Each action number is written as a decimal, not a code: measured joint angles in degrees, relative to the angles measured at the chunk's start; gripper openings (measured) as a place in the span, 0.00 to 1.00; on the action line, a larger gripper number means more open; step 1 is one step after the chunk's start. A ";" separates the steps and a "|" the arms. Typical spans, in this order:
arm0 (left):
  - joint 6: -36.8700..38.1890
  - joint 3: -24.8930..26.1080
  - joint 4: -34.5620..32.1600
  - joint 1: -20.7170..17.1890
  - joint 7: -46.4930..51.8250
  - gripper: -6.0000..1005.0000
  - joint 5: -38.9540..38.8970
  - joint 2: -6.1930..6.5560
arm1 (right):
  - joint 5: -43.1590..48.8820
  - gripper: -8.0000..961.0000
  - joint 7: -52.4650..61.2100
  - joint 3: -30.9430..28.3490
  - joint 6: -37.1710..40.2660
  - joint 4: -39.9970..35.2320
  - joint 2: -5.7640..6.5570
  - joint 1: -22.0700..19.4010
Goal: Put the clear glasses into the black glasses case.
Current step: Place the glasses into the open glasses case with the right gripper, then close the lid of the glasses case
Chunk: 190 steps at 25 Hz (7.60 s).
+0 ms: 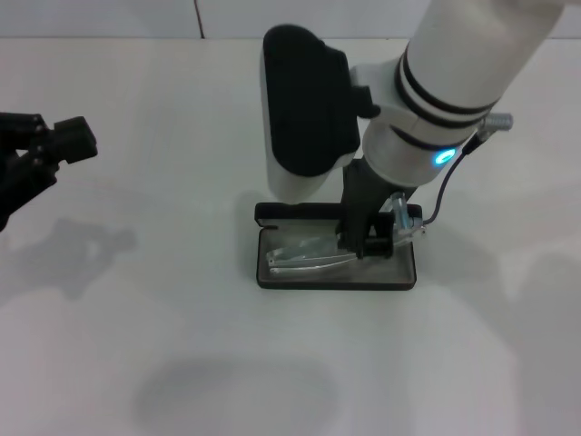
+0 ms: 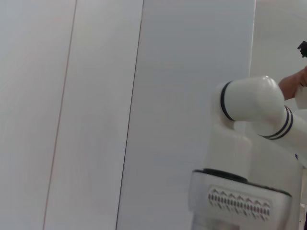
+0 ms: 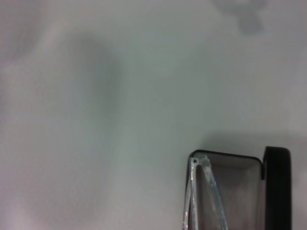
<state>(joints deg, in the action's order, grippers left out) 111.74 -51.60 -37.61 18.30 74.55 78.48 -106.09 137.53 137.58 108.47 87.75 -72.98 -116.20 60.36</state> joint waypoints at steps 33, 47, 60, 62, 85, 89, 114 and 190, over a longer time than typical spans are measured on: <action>-2.16 3.54 1.58 1.34 -0.82 0.06 3.05 -0.70 | 4.65 0.07 13.14 14.18 -11.49 -0.07 0.01 -1.26; -2.17 3.53 2.63 1.07 -1.52 0.06 3.63 -0.94 | 5.22 0.07 15.59 14.20 -11.28 -0.15 0.01 -1.65; -2.40 3.53 2.99 1.03 -2.14 0.06 3.62 -0.96 | 5.76 0.07 15.51 14.26 -10.33 -0.44 0.01 -1.70; -2.70 3.53 2.99 1.03 -2.18 0.06 3.61 -0.96 | 6.75 0.07 15.30 14.36 -9.62 -0.70 0.01 -1.62; -4.18 3.53 3.07 1.04 -2.31 0.06 3.70 -0.96 | 9.86 0.07 14.12 15.76 -9.34 -2.09 0.01 -1.73; -4.44 3.53 3.08 1.04 -2.30 0.06 3.70 -1.09 | 9.88 0.07 13.98 16.10 -9.80 -1.96 0.01 -1.74; -4.33 3.95 3.60 0.60 -2.24 0.07 3.39 -1.41 | 8.37 0.12 13.96 15.83 -7.85 -9.23 0.01 -4.77; -36.88 1.90 21.66 25.70 4.71 0.21 28.81 -13.88 | -50.88 0.12 -40.03 -52.84 -18.18 15.81 0.54 -42.79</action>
<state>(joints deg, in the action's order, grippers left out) 74.87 -49.71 -15.96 44.00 79.26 107.29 -119.97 86.65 97.56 55.63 69.57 -57.17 -115.66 17.57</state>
